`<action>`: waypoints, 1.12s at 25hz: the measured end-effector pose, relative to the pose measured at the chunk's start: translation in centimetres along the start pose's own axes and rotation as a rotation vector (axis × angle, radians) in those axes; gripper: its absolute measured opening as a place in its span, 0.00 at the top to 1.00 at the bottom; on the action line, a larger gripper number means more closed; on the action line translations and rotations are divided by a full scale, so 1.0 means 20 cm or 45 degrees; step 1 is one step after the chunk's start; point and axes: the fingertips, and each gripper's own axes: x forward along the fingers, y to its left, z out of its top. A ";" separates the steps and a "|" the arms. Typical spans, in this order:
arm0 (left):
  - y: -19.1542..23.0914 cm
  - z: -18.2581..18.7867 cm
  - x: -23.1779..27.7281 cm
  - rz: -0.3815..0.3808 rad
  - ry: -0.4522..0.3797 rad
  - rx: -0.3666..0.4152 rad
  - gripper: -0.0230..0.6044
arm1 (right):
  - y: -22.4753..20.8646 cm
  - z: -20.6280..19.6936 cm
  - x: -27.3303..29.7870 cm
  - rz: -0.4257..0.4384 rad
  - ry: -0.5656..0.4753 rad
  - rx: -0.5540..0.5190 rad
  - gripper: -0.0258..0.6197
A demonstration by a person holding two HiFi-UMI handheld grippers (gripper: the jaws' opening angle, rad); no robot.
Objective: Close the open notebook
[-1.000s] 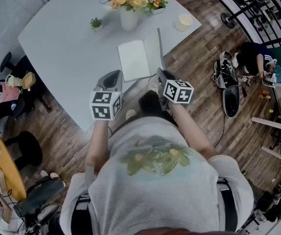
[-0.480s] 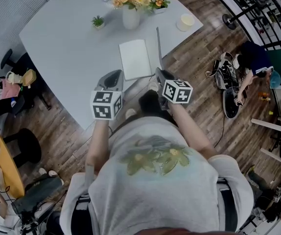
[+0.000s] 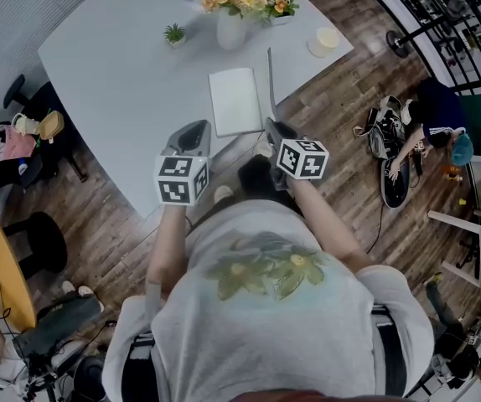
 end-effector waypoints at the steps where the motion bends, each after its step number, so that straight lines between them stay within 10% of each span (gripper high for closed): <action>1: 0.00 0.00 0.00 0.001 0.000 -0.002 0.96 | 0.00 0.00 0.00 0.005 0.002 -0.003 0.89; 28: 0.02 -0.07 0.01 0.041 0.037 -0.057 0.96 | 0.07 -0.03 0.05 0.103 0.057 -0.020 0.89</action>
